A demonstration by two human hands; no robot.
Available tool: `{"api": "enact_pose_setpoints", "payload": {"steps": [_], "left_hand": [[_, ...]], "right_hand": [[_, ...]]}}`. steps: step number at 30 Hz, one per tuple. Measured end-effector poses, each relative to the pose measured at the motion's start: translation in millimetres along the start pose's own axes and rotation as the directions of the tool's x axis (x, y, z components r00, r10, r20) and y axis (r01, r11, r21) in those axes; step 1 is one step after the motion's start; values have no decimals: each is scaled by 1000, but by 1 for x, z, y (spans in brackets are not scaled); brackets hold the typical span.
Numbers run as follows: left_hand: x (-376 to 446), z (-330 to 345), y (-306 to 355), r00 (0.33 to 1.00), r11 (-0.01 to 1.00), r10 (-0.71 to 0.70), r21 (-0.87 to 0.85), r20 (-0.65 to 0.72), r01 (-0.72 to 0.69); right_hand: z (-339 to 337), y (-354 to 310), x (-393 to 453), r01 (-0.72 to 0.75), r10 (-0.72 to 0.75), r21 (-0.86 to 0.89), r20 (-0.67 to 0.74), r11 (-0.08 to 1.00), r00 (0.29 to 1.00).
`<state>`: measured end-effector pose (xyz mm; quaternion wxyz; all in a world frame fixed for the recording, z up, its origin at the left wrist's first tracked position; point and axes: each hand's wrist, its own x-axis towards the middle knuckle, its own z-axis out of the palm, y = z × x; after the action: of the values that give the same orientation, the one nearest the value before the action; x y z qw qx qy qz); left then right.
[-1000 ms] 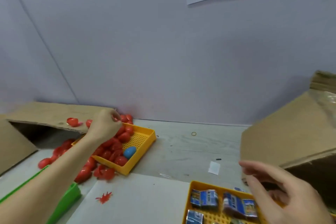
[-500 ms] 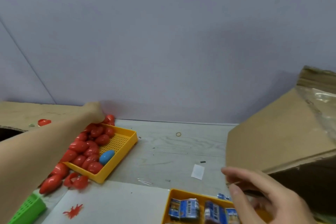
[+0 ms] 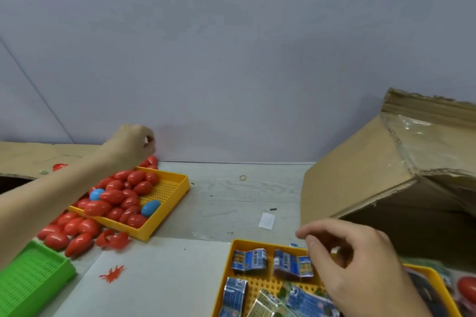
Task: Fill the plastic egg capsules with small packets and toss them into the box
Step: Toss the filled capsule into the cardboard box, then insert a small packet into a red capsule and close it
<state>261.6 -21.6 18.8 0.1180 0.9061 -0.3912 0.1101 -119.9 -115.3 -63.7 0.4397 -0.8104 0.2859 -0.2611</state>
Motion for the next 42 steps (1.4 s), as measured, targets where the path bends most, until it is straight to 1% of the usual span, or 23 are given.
{"api": "enact_pose_setpoints", "payload": {"steps": [2, 3, 4, 5, 7, 8, 10, 12, 13, 15, 16, 17, 18, 20, 24, 25, 27, 29, 31, 35, 37, 39, 42], "left_hand": [[-16, -8, 21, 998, 991, -10, -135, -56, 2], [-25, -13, 36, 999, 974, -27, -228, -47, 16], [-35, -15, 54, 999, 938, -49, -345, 0, 46], [-47, -17, 70, 996, 877, -67, -473, 53, 84], [-71, -17, 105, 984, 696, -100, -696, 146, 174], [-85, -16, 124, 974, 602, -103, -767, 201, 222], [-113, -10, 157, 939, 420, -83, -843, 335, 338], [-140, -1, 180, 882, 176, -43, -865, 469, 469], [-152, 4, 187, 860, 55, -15, -858, 510, 510], [-169, 13, 194, 838, -167, -10, -827, 545, 536], [-172, 18, 195, 834, -248, -39, -814, 550, 525], [-173, 22, 195, 829, -302, -82, -807, 553, 508], [-173, 25, 193, 820, -330, -127, -804, 558, 495], [-171, 30, 186, 809, -344, -186, -808, 558, 478], [-170, 41, 174, 777, -313, -224, -799, 588, 514], [-170, 43, 172, 777, -321, -215, -794, 592, 516], [-170, 44, 170, 779, -372, -171, -772, 603, 515], [-170, 45, 170, 790, -446, -80, -731, 607, 517], [-170, 45, 170, 817, -488, 4, -712, 577, 505], [-168, 46, 175, 869, -484, 45, -750, 493, 451], [-168, 46, 176, 883, -471, 52, -768, 467, 435], [-167, 47, 176, 886, -469, 47, -773, 461, 427], [-166, 48, 178, 890, -483, 25, -774, 455, 410]], "right_hand": [[-6, -3, -2, 7, 0, -89, 77, 996, 997], [-9, -6, -4, 11, 6, -135, 122, 991, 992], [-10, -7, -6, 6, 22, -181, 157, 983, 987], [-10, -6, -7, 6, 33, -211, 178, 978, 984], [-9, -9, -9, -19, 87, -266, 243, 964, 966], [-9, -11, -10, -39, 122, -292, 270, 956, 955], [-10, -15, -11, -48, 153, -335, 295, 941, 943], [-11, -20, -10, -77, 202, -363, 323, 929, 925], [-11, -21, -9, -82, 214, -373, 329, 924, 920], [-11, -24, -8, -89, 233, -395, 336, 915, 913], [-11, -25, -8, -83, 234, -403, 341, 911, 911], [-11, -23, -7, -67, 221, -409, 343, 910, 913], [-11, -21, -6, -56, 209, -404, 345, 913, 915], [-11, -19, -6, -47, 189, -385, 341, 922, 921], [-8, -14, -7, -15, 134, -365, 303, 931, 944], [-7, -13, -7, -11, 128, -372, 290, 928, 949], [-4, -14, -7, -9, 126, -383, 282, 924, 951], [-2, -16, -7, 15, 107, -384, 294, 923, 950], [1, -18, -7, 34, 78, -382, 273, 924, 959], [2, -16, -8, 29, 5, -316, 107, 948, 994], [3, -12, -7, -4, 10, -234, 25, 972, 1000], [5, -8, -7, -67, 65, -62, -35, 996, 997], [10, -5, -3, -144, 156, 204, -44, 968, 987]]}}
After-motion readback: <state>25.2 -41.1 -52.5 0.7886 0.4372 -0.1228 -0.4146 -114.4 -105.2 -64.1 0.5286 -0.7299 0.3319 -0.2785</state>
